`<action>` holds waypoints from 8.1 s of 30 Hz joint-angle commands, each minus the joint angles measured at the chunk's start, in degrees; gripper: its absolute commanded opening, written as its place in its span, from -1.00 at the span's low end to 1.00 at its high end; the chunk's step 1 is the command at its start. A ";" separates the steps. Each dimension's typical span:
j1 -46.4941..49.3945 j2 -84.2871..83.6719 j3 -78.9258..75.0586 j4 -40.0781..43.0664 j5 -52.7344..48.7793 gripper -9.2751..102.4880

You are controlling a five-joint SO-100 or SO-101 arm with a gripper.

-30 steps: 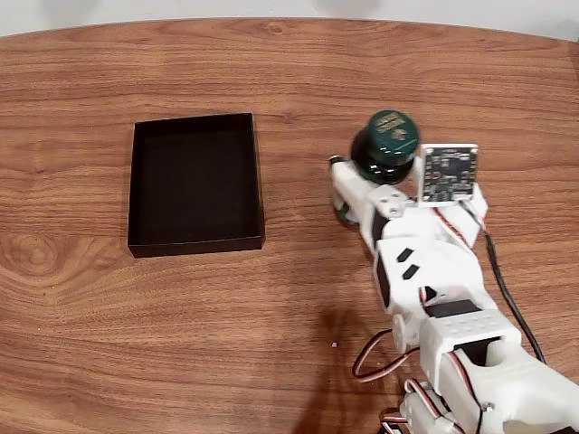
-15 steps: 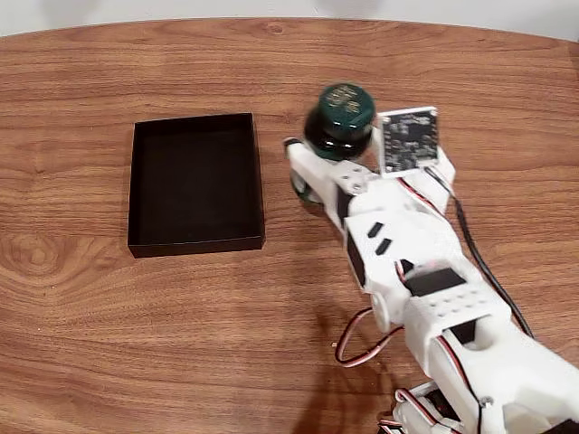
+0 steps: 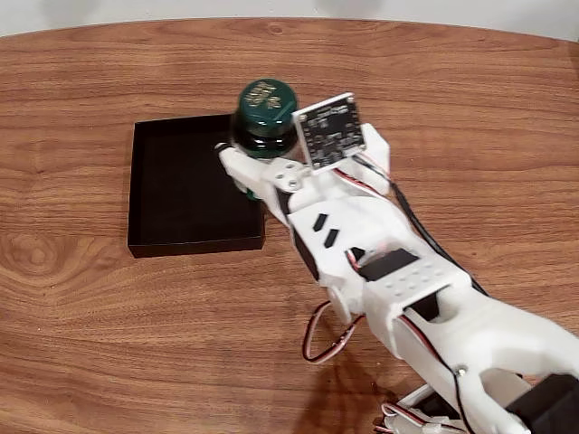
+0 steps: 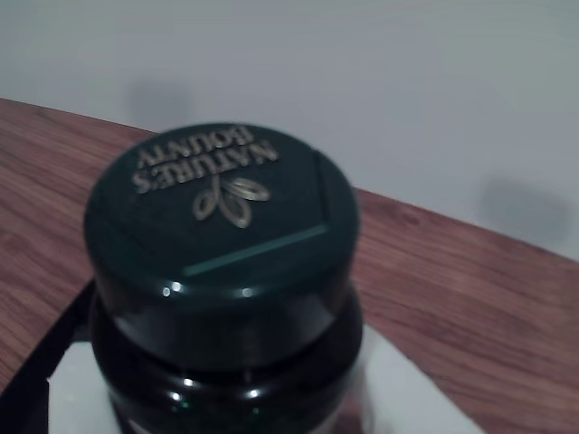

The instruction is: Pick up the pill bottle and place it in the black box.

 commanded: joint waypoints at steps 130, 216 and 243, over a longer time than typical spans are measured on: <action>9.67 -7.56 -4.04 6.50 0.18 -0.23; 20.83 70.05 20.39 106.79 -21.45 -0.77; 21.18 74.62 20.39 117.25 -14.94 -0.76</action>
